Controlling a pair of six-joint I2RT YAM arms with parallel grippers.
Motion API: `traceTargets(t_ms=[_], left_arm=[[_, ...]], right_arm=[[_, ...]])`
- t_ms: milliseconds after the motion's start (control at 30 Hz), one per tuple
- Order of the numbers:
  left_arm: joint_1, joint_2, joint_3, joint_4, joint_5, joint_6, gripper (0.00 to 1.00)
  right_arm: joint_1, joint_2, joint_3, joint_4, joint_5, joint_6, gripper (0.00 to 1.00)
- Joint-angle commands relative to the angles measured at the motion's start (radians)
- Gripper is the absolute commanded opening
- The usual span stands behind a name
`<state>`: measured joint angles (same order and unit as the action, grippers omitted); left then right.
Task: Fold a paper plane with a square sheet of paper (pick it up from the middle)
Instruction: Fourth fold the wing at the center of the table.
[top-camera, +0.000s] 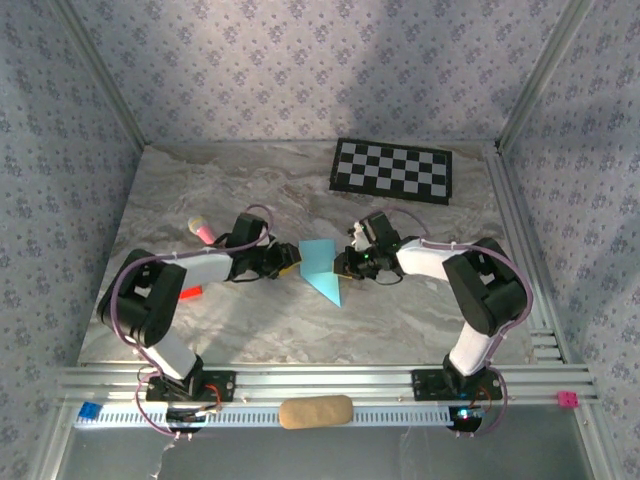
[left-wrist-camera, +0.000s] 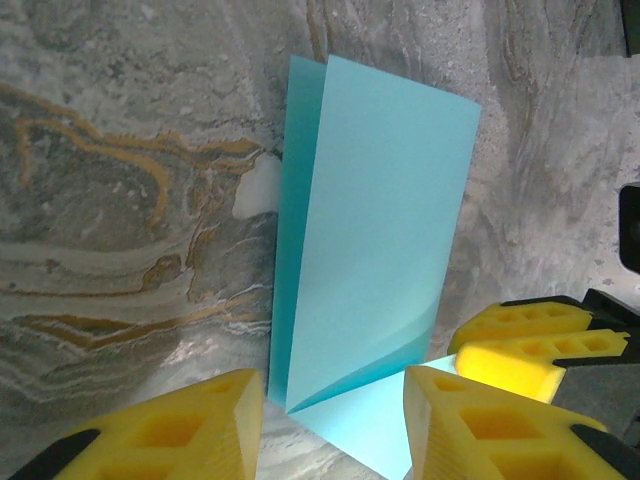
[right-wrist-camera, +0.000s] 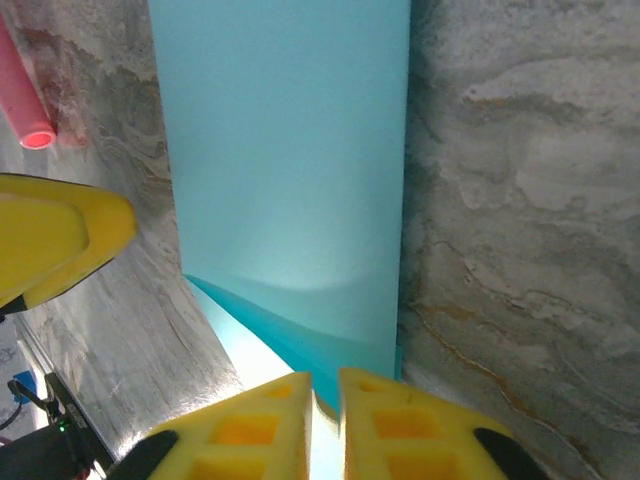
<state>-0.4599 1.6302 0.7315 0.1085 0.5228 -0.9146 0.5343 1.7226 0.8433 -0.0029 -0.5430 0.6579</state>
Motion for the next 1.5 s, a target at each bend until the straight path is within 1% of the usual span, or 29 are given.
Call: traceTargets(t_ms=[0, 133, 333, 767, 1100, 1467], left_arm=[[0.009, 0.023, 0.038, 0.008, 0.037, -0.008, 0.43], [0.012, 0.050, 0.057, 0.008, 0.053, -0.007, 0.43], [0.012, 0.083, 0.078, 0.015, 0.070, -0.015, 0.43], [0.011, 0.109, 0.091, 0.028, 0.096, -0.020, 0.44], [0.007, 0.116, 0.105, 0.036, 0.100, -0.030, 0.45], [-0.008, 0.158, 0.134, 0.060, 0.107, -0.043, 0.43]], right_arm=[[-0.012, -0.010, -0.002, 0.015, -0.014, 0.000, 0.11], [-0.026, -0.034, -0.029, 0.041, -0.036, 0.000, 0.07], [-0.050, -0.054, -0.058, 0.087, -0.091, 0.003, 0.06], [-0.068, -0.095, -0.099, 0.178, -0.181, 0.027, 0.04], [-0.078, -0.127, -0.123, 0.228, -0.212, 0.041, 0.04], [-0.085, -0.142, -0.140, 0.252, -0.221, 0.048, 0.04]])
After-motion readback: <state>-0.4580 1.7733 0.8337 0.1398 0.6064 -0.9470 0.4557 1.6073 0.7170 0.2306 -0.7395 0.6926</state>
